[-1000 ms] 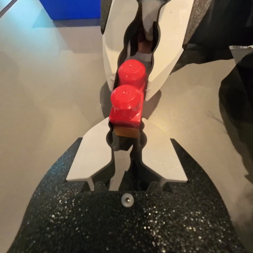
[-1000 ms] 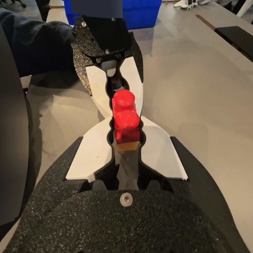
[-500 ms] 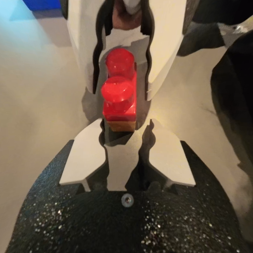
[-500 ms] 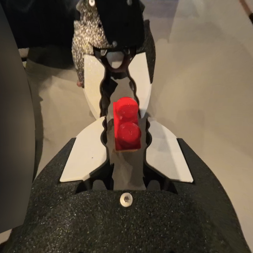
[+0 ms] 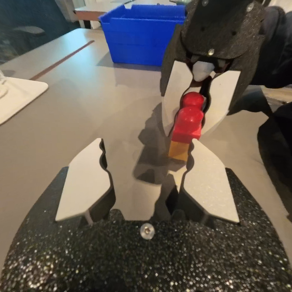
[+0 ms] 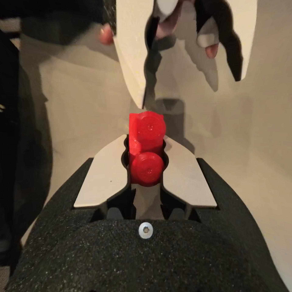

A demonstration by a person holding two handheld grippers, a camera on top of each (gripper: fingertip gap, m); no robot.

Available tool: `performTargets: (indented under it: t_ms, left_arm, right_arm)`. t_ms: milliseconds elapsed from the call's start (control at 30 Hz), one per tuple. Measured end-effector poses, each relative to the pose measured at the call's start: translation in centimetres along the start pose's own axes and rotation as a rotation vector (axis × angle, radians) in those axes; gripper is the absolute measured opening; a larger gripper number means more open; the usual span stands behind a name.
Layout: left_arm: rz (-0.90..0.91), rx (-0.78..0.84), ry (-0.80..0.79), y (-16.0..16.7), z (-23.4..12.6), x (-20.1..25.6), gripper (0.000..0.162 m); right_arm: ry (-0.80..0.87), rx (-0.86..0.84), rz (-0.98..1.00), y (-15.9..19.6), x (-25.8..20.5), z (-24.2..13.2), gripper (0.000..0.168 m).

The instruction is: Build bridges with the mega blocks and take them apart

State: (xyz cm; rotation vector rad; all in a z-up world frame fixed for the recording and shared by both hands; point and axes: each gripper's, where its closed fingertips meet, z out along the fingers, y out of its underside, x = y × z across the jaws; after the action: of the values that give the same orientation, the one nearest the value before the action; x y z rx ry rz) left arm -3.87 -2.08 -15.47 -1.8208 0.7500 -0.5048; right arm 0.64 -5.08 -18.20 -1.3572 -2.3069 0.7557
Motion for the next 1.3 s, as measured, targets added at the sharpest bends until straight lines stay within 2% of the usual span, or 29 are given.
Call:
performTargets:
  t_ms: [133,200,267,400,533,667,900,1000,1167,1300]
  left_arm:
    - [0.0,0.061,-0.05,-0.6,-0.4,-0.9,0.092]
    - [-0.008,0.098,-0.056,-1.0,-0.6,-1.0,0.088]
    - [-0.007,0.132,-0.063,-1.4,-0.7,-1.1,0.086]
    - [-0.023,0.216,-0.119,-2.7,0.0,-1.6,0.085]
    - [-0.128,0.374,-0.177,-5.9,2.3,-2.1,0.088]
    - [-0.094,0.444,-0.253,-7.1,4.3,-1.8,0.086]
    - [-0.009,0.494,-0.349,-7.9,4.8,-1.5,0.077]
    - [-0.004,0.497,-0.36,-7.9,4.8,-1.5,0.076]
    - [-0.014,0.494,-0.354,-7.9,4.9,-1.6,0.076]
    - [-0.016,0.495,-0.346,-7.9,4.9,-1.5,0.078]
  right_arm:
    - [0.055,0.166,0.033,-1.1,0.8,-5.6,0.038]
    - [0.154,0.225,0.022,-0.7,2.0,-10.3,0.038]
    - [0.283,0.213,0.009,1.1,3.7,-15.6,0.038]
    - [0.525,0.051,0.045,8.9,8.2,-25.3,0.038]
    - [0.578,-0.114,0.079,17.8,12.9,-30.1,0.038]
    - [0.46,-0.219,0.076,23.6,16.2,-29.6,0.038]
    - [0.205,-0.37,0.026,29.0,17.3,-24.7,0.038]
    - [0.172,-0.404,-0.013,29.9,17.2,-23.7,0.038]
    - [0.222,-0.418,-0.051,30.8,17.9,-23.2,0.039]
    - [0.228,-0.43,-0.011,30.2,17.6,-23.6,0.065]
